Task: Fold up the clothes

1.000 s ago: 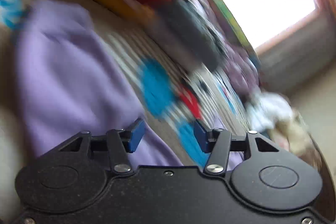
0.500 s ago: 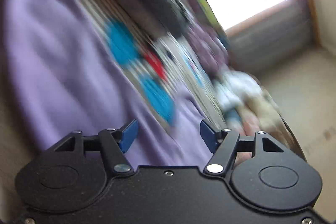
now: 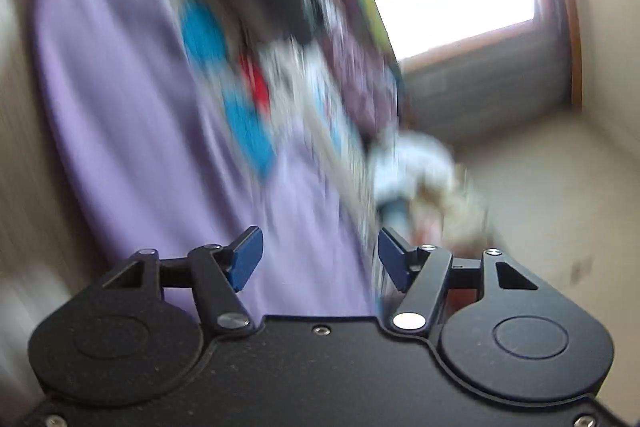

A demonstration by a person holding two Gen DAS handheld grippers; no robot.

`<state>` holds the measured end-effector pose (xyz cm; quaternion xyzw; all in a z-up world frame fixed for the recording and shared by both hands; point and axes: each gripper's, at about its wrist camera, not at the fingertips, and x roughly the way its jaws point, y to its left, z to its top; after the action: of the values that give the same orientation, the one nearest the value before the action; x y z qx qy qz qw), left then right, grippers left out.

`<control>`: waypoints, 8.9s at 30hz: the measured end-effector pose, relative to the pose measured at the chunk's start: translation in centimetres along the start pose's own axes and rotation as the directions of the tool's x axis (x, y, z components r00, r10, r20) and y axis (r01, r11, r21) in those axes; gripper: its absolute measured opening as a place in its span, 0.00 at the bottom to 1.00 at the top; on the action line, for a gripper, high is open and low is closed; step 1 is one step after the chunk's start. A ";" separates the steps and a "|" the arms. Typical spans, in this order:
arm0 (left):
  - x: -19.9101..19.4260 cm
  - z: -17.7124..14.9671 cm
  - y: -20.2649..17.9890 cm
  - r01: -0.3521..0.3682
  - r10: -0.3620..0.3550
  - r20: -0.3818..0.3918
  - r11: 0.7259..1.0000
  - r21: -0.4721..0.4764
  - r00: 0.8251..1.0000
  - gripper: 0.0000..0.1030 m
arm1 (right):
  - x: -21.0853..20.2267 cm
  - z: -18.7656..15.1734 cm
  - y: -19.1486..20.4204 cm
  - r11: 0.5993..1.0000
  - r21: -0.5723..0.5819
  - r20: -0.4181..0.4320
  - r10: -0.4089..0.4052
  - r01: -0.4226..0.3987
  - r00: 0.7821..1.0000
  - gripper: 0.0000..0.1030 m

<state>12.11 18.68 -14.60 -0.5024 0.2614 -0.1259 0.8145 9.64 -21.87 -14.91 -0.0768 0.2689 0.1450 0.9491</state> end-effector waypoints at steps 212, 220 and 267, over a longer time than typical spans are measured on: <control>7.9 2.6 -12.0 -0.500 0.397 0.317 0.557 0.663 0.862 0.30 | -1.0 0.0 4.3 0.864 -0.404 0.017 0.335 -0.300 0.942 0.75; 20.0 -0.2 -18.5 -0.202 0.281 0.041 0.571 0.796 0.959 0.32 | -1.2 0.8 3.3 0.873 -0.346 0.030 0.377 -0.344 0.926 0.74; 39.1 8.1 -11.5 0.001 0.064 -0.264 0.971 0.239 0.962 0.05 | 3.0 1.5 2.2 0.903 -0.120 0.057 0.421 -0.413 0.905 0.87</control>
<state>49.79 1.12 -13.23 -0.3758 0.3609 -0.2103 0.8272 12.11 -18.74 -15.38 -0.0611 0.2322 0.3616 0.9009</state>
